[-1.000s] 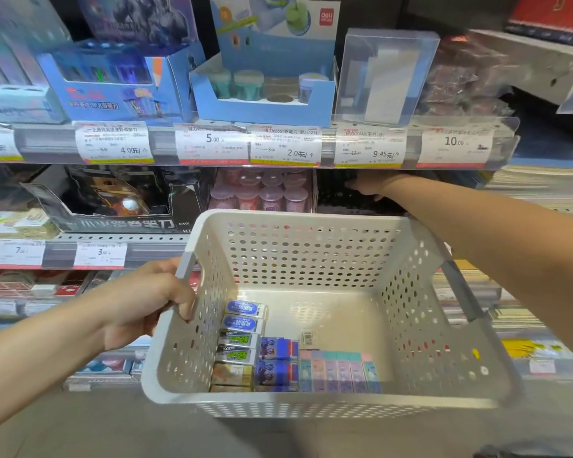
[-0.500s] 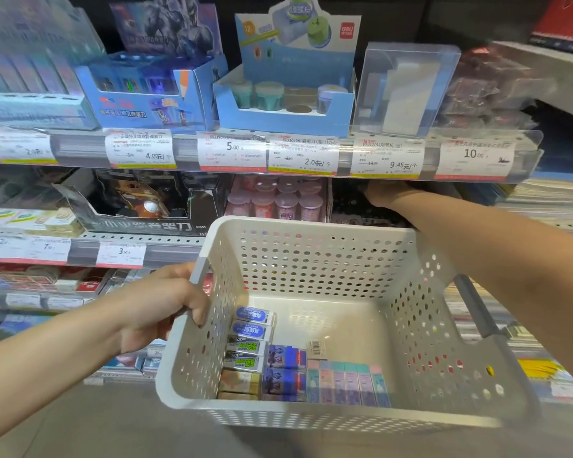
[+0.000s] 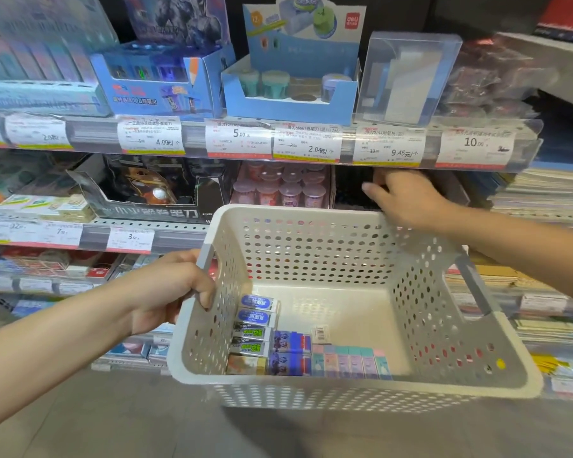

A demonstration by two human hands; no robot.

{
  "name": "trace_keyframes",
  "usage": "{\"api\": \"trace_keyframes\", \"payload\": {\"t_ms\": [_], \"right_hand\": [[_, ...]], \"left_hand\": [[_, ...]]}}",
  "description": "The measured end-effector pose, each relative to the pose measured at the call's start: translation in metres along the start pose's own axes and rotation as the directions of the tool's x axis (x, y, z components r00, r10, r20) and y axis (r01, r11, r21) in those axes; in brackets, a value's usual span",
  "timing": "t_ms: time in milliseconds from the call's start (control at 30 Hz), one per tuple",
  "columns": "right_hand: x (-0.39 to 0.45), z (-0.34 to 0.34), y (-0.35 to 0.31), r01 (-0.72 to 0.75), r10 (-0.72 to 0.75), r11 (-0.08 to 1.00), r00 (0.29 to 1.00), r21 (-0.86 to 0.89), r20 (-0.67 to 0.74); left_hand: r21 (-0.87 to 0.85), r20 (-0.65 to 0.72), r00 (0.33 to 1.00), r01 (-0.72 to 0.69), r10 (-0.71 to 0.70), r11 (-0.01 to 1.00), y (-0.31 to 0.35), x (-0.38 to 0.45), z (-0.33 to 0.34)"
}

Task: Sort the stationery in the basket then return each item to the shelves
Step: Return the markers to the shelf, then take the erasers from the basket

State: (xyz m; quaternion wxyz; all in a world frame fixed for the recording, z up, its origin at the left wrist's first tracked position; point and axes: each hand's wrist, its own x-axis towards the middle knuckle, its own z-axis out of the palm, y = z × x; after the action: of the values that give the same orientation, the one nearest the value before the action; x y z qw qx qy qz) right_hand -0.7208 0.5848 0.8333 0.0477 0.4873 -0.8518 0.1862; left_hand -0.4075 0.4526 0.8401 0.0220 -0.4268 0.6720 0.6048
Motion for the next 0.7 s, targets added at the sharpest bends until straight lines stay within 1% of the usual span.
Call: {"api": "trace_keyframes", "payload": {"t_ms": [33, 67, 100, 133, 167, 200, 267, 333, 367, 400, 467, 567, 700], "right_hand": [[-0.019, -0.006, -0.010, 0.098, -0.103, 0.993, 0.992, -0.073, -0.073], [-0.039, -0.013, -0.022, 0.209, -0.219, 0.970, 0.973, -0.125, -0.075], [-0.056, -0.017, -0.035, 0.317, -0.324, 0.938, 0.945, -0.141, -0.033], [-0.066, -0.019, -0.046, 0.408, -0.406, 0.902, 0.913, -0.142, 0.041], [-0.070, -0.017, -0.058, 0.465, -0.449, 0.878, 0.883, -0.118, 0.140], [-0.073, -0.014, -0.071, 0.485, -0.450, 0.870, 0.854, -0.086, 0.260], [-0.069, 0.002, -0.095, 0.496, -0.437, 0.868, 0.780, -0.018, 0.447], [-0.060, 0.026, -0.117, 0.488, -0.419, 0.872, 0.704, 0.037, 0.574], [-0.055, 0.038, -0.127, 0.491, -0.416, 0.870, 0.673, 0.051, 0.612], [-0.051, 0.048, -0.136, 0.496, -0.411, 0.867, 0.650, 0.053, 0.639], [-0.045, 0.066, -0.153, 0.502, -0.424, 0.861, 0.628, 0.076, 0.653], [-0.041, 0.078, -0.179, 0.525, -0.450, 0.846, 0.605, 0.096, 0.657], [-0.039, 0.085, -0.212, 0.551, -0.451, 0.831, 0.581, 0.081, 0.678]], "left_hand": [[0.000, -0.003, 1.000, -0.002, 0.002, 1.000, 0.001, -0.001, 0.001], [0.003, -0.006, 1.000, -0.004, 0.004, 1.000, 0.001, -0.002, 0.002], [0.007, -0.007, 1.000, -0.008, 0.008, 1.000, 0.002, -0.004, 0.002], [0.011, -0.007, 1.000, -0.010, 0.010, 1.000, 0.002, -0.005, 0.003], [0.014, -0.009, 1.000, -0.012, 0.012, 1.000, 0.002, -0.006, 0.003], [0.011, -0.014, 1.000, -0.014, 0.014, 1.000, 0.002, -0.008, 0.004], [-0.006, -0.019, 1.000, -0.016, 0.016, 1.000, 0.002, -0.013, 0.003], [-0.018, -0.018, 1.000, -0.024, 0.023, 1.000, -0.001, -0.018, 0.001], [-0.025, -0.022, 0.999, -0.027, 0.027, 0.999, -0.002, -0.022, -0.001], [-0.032, -0.029, 0.999, -0.032, 0.031, 0.999, -0.004, -0.026, -0.002], [-0.051, -0.050, 0.998, -0.034, 0.031, 0.998, -0.007, -0.035, -0.006], [-0.085, -0.088, 0.996, -0.037, 0.029, 0.996, -0.011, -0.047, -0.016], [-0.099, -0.142, 0.989, -0.053, 0.038, 0.994, -0.021, -0.060, -0.040]]}}
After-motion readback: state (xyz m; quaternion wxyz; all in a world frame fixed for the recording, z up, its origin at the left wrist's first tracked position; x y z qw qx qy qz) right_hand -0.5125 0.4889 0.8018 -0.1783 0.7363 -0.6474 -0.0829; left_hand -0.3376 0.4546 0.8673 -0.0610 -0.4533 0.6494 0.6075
